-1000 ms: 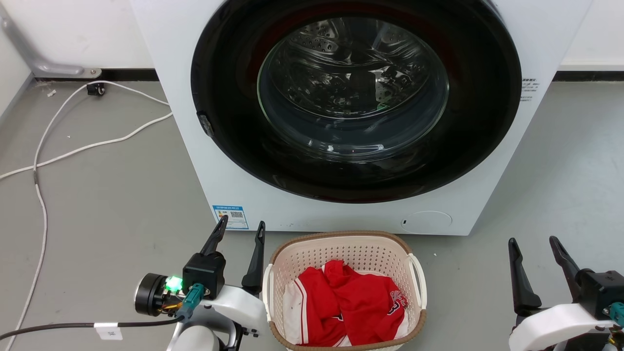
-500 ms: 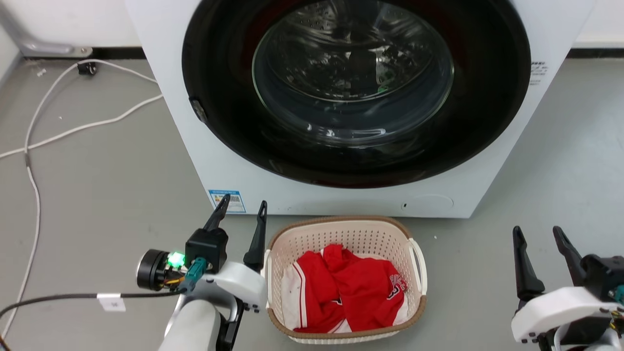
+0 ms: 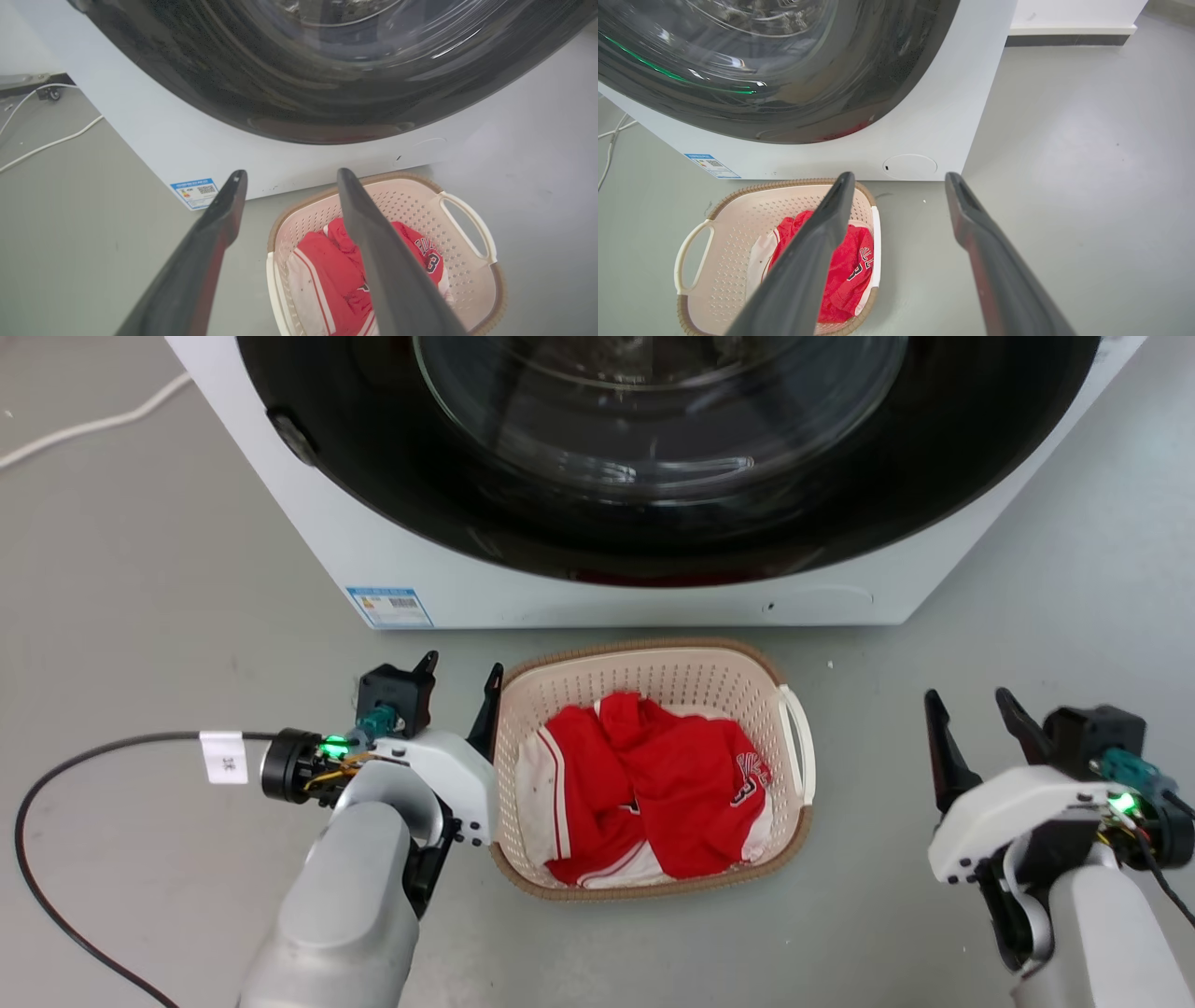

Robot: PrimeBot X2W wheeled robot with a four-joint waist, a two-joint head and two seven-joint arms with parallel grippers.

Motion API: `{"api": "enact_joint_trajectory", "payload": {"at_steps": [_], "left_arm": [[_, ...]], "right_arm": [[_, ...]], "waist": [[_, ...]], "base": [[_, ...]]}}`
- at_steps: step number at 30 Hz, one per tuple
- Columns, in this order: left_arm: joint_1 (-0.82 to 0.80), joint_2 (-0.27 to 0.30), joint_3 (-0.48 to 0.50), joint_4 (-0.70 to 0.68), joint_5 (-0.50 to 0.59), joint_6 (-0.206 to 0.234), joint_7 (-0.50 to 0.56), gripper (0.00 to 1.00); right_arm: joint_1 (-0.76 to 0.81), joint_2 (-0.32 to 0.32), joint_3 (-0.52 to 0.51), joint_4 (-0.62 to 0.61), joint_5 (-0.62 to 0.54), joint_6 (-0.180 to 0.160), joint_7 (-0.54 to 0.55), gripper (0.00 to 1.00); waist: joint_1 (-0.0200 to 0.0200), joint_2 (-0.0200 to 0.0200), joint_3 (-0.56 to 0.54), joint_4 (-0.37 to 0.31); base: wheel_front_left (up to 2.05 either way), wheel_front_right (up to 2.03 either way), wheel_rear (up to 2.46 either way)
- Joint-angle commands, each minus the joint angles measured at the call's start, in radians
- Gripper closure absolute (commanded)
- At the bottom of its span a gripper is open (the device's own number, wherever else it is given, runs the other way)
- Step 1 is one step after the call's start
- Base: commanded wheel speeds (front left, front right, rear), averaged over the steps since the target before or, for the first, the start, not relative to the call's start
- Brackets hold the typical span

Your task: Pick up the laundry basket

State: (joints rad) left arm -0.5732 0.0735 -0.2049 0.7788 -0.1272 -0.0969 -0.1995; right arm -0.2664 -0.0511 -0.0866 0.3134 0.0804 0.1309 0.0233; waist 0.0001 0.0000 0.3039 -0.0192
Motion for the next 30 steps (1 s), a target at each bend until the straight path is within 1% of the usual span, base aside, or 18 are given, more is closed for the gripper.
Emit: {"api": "enact_joint_trajectory", "payload": {"at_steps": [1, 7, 15, 22, 30], "left_arm": [[-0.017, 0.005, 0.0, 0.012, -0.005, -0.002, 0.002, 0.0], [-0.113, 0.026, -0.001, 0.162, -0.045, -0.023, 0.054, 0.0], [-0.216, 0.056, -0.015, 0.298, -0.095, -0.032, 0.097, 0.0], [-0.301, 0.076, -0.048, 0.352, -0.152, -0.034, 0.121, 0.0], [-0.372, 0.099, -0.092, 0.393, -0.225, -0.034, 0.17, 0.0]], "right_arm": [[-0.023, 0.002, 0.004, 0.012, 0.005, 0.0, -0.003, 0.0], [-0.148, 0.001, 0.057, 0.165, 0.013, 0.0, -0.013, 0.0], [-0.311, 0.001, 0.136, 0.338, 0.04, 0.0, -0.046, 0.0], [-0.435, 0.001, 0.21, 0.459, 0.074, 0.0, -0.082, 0.0], [-0.544, 0.001, 0.283, 0.599, 0.122, 0.0, -0.108, 0.0]], "waist": [[-0.0001, 0.0, 0.048, -0.012], [-0.0001, 0.0, 0.149, -0.031], [-0.0001, 0.0, 0.283, -0.057], [-0.0001, 0.0, 0.388, -0.069], [-0.0001, 0.0, 0.455, -0.074]], "base": [[0.0, 0.0, 0.0], [0.0, 0.0, 0.0], [0.0, 0.0, 0.0], [0.0, 0.0, 0.0], [0.0, 0.0, 0.0]]}}
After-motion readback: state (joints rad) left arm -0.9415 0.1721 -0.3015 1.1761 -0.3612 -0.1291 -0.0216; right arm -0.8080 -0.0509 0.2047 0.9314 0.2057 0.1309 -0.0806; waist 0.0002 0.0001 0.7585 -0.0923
